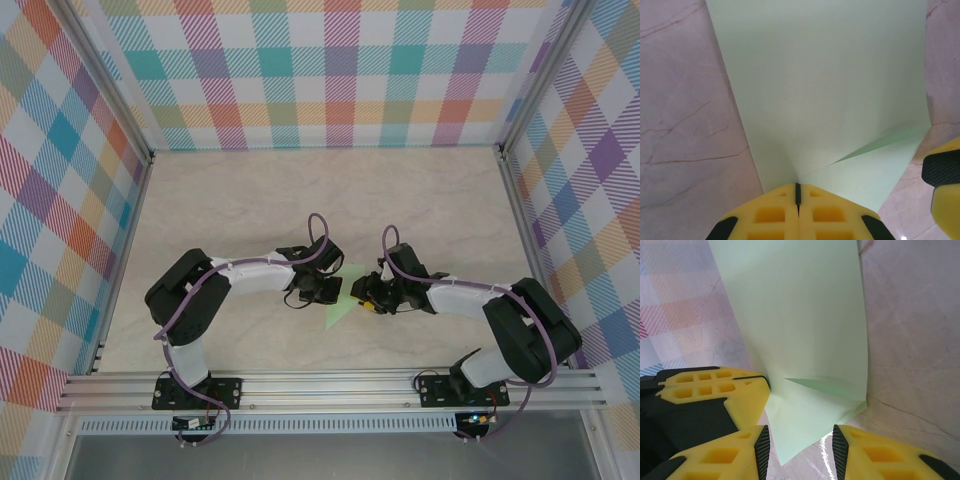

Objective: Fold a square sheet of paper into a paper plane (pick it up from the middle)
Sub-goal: Third fold the triangle at the center of the table, then fourth fold the wing at the center of the table.

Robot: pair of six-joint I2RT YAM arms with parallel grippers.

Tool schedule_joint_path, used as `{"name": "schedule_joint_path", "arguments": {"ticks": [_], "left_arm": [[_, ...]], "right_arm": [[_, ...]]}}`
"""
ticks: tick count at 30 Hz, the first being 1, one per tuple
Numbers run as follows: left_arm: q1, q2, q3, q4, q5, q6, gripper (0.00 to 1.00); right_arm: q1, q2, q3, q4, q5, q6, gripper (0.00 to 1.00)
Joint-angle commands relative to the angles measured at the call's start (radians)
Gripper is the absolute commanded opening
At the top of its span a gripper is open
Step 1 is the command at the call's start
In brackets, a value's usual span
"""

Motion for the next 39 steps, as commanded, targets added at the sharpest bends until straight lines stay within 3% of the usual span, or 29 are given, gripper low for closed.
{"name": "schedule_joint_path", "arguments": {"ticks": [1, 22, 35, 39], "left_arm": [[0.014, -0.012, -0.035, 0.010, -0.024, -0.019, 0.00], [0.026, -0.023, -0.052, 0.008, -0.020, -0.019, 0.00], [0.029, -0.112, -0.047, 0.035, -0.010, -0.046, 0.06], [0.029, -0.142, -0.056, 0.046, 0.000, -0.069, 0.08]], "right_arm": [[0.004, 0.017, 0.009, -0.023, 0.021, 0.027, 0.40], [0.002, 0.050, -0.021, 0.147, 0.007, 0.076, 0.36], [0.004, 0.039, 0.023, 0.056, -0.092, -0.206, 0.35], [0.004, 0.092, 0.060, 0.025, -0.107, -0.246, 0.27]]}}
